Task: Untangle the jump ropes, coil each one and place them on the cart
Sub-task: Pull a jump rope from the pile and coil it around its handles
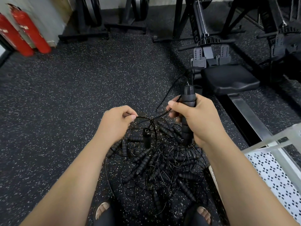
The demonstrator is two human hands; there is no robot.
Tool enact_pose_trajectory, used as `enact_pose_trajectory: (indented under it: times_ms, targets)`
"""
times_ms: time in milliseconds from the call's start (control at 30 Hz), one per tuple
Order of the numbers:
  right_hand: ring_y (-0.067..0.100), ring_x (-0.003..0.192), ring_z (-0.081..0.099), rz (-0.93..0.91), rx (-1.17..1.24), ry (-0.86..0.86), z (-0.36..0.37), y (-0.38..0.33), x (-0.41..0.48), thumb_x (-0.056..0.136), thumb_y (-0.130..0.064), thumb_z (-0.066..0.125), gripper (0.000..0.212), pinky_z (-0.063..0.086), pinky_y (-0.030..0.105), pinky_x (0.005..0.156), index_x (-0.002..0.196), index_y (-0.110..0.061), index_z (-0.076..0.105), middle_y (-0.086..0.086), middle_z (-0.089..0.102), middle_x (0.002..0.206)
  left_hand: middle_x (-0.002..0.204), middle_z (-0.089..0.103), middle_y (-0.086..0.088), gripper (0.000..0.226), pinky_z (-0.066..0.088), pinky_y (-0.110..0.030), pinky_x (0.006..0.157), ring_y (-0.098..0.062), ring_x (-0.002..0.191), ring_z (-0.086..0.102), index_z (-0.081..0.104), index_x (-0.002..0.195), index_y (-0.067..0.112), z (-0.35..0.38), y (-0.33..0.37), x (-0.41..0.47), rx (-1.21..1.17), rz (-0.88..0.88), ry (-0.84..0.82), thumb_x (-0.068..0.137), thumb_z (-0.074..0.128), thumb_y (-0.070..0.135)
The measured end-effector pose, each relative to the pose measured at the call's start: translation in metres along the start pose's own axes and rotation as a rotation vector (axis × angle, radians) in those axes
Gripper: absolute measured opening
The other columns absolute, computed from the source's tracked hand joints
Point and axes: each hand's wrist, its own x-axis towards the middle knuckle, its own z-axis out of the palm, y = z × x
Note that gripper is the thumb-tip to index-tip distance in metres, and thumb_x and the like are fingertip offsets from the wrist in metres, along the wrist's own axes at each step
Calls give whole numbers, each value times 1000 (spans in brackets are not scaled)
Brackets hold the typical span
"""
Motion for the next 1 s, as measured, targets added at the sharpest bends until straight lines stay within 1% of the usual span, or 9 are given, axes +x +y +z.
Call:
enact_pose_trajectory:
  times_ms: [100, 200, 400, 500, 567, 733, 833, 933, 1000]
  targets:
    - [19, 73, 72, -30, 9, 33, -1, -1, 1, 95, -8, 81, 13, 54, 31, 62, 102, -3, 72, 15, 81, 93, 88, 73, 14, 19, 46, -30, 70, -9, 82, 67, 75, 92, 37, 0, -9, 4, 15, -62, 54, 105, 69, 25]
    - [21, 74, 74, -39, 39, 24, 0, -2, 0, 95, -8, 81, 11, 55, 32, 64, 101, -5, 71, 14, 81, 93, 93, 72, 16, 17, 48, -32, 77, -7, 87, 64, 73, 93, 35, 3, -13, 5, 50, -67, 93, 105, 68, 25]
    - [20, 76, 75, -17, 19, -66, 12, 2, -5, 98, -6, 78, 15, 58, 32, 68, 106, 2, 69, 16, 81, 93, 99, 63, 14, 11, 50, -32, 87, -7, 93, 61, 70, 92, 35, 28, -5, -2, 219, -2, -10, 102, 71, 30]
    - [20, 75, 75, -5, 19, -67, 14, 3, -6, 97, -4, 77, 10, 59, 31, 67, 103, -1, 70, 17, 81, 92, 101, 68, 16, 12, 48, -22, 76, -4, 87, 65, 70, 98, 38, 39, 10, -11, 79, 14, -88, 101, 72, 27]
    - [21, 75, 75, -8, 33, -51, 13, 3, -5, 97, -4, 78, 13, 59, 32, 68, 105, 2, 70, 16, 81, 91, 94, 72, 14, 16, 52, -24, 72, -7, 83, 68, 66, 99, 38, 45, 23, -21, -52, 11, -98, 100, 72, 23]
    - [23, 76, 75, -24, 80, -39, 10, 0, -5, 96, -5, 79, 15, 58, 34, 69, 105, 3, 69, 18, 80, 92, 92, 73, 12, 19, 59, -37, 81, -10, 88, 71, 59, 98, 35, 53, 36, -33, -120, 40, -134, 93, 76, 29]
    - [24, 78, 74, -26, 131, -39, 10, -3, -5, 96, -4, 79, 12, 58, 35, 70, 103, -2, 70, 19, 80, 94, 101, 75, 14, 37, 61, -37, 84, -10, 95, 73, 57, 104, 36, 58, 31, -32, -168, -39, -231, 85, 88, 39]
    - [22, 78, 74, -34, 169, -42, 9, -6, -5, 97, -4, 77, 13, 58, 32, 69, 107, 0, 69, 18, 80, 95, 108, 77, 9, 51, 62, -43, 91, -18, 94, 77, 54, 114, 33, 67, 22, -31, -236, -64, -342, 83, 94, 30]
    - [20, 77, 73, -37, 186, -27, 9, -7, -5, 98, -3, 76, 15, 58, 29, 68, 110, 4, 68, 18, 80, 95, 105, 79, 12, 46, 60, -46, 95, -13, 90, 78, 55, 113, 36, 70, 19, -30, -206, -19, -352, 86, 91, 28]
